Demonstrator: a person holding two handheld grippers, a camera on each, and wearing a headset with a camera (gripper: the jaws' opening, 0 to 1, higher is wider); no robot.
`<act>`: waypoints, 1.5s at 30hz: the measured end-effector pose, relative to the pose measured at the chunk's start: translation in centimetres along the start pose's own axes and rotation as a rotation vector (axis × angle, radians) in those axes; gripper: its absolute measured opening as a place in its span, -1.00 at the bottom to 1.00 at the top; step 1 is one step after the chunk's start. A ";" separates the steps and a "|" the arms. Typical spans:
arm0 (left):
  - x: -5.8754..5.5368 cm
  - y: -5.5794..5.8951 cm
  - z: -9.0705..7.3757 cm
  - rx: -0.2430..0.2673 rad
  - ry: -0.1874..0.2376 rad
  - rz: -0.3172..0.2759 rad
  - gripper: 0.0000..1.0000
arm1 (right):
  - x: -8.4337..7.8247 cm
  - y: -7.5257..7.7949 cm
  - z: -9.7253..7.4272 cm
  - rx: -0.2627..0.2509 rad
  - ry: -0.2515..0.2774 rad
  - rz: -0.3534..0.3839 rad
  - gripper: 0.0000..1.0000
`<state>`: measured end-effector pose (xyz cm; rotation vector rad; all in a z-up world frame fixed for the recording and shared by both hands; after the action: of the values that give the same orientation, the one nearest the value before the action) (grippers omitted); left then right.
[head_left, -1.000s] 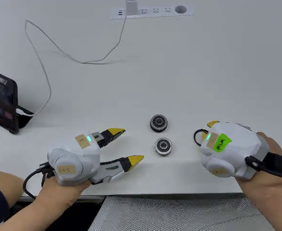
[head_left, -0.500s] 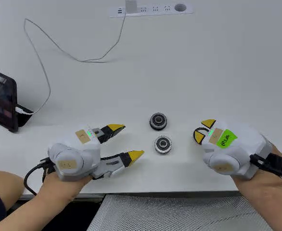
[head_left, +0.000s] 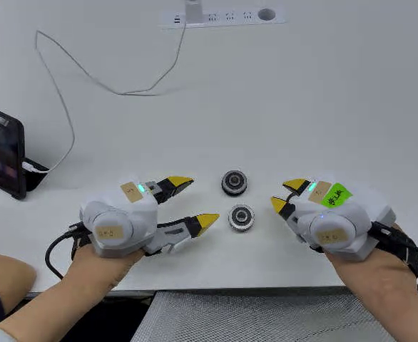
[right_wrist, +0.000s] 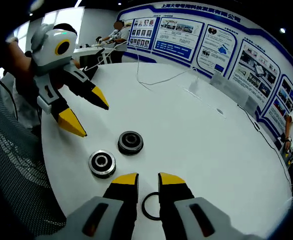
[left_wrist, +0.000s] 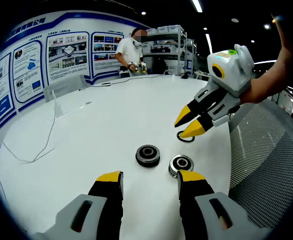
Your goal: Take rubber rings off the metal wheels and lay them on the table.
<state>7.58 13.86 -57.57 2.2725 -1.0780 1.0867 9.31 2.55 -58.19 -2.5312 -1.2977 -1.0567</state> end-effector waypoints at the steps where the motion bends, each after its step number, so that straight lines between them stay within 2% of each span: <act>1: 0.1 -0.1 0.1 -0.001 0.001 0.003 -0.11 | 0.2 0.0 0.1 0.002 0.002 0.006 -0.67; 13: 1.2 -0.1 1.3 -0.015 -0.001 0.026 -0.19 | 0.9 -0.3 0.9 0.043 0.023 0.105 -0.68; 15: 1.5 -0.2 1.5 -0.016 0.002 0.031 -0.21 | 1.2 -0.5 1.1 0.057 0.033 0.145 -0.68; 25: 2.5 -0.2 2.4 -0.025 -0.002 0.058 -0.29 | 1.6 -1.1 1.7 0.091 0.041 0.199 -0.70; 33: 2.8 -0.2 3.6 -0.033 -0.030 0.099 -0.43 | 1.8 -1.1 2.0 0.111 0.049 0.258 -0.75; 39: 3.2 -0.4 4.4 -0.036 -0.040 0.108 -0.53 | 1.7 -0.9 2.2 0.119 0.055 0.299 -0.77; 45: 2.8 -0.5 5.2 -0.033 -0.075 0.124 -0.60 | 1.7 -0.9 2.4 0.134 0.062 0.349 -0.77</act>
<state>11.56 9.58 -58.61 2.2627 -1.2728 1.0294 10.59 5.16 -59.12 -2.4782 -0.8364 -0.9302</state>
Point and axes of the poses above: the centre of the closed fingertips' face, and the gripper's own axes: z roughly forward along the fingers, y roughly to its right, x roughly out of its top, the point moved 1 cm from there along -z, roughly backward along the fingers, and after that the axes turned 8 degrees about -y, right-handed, at the moved point
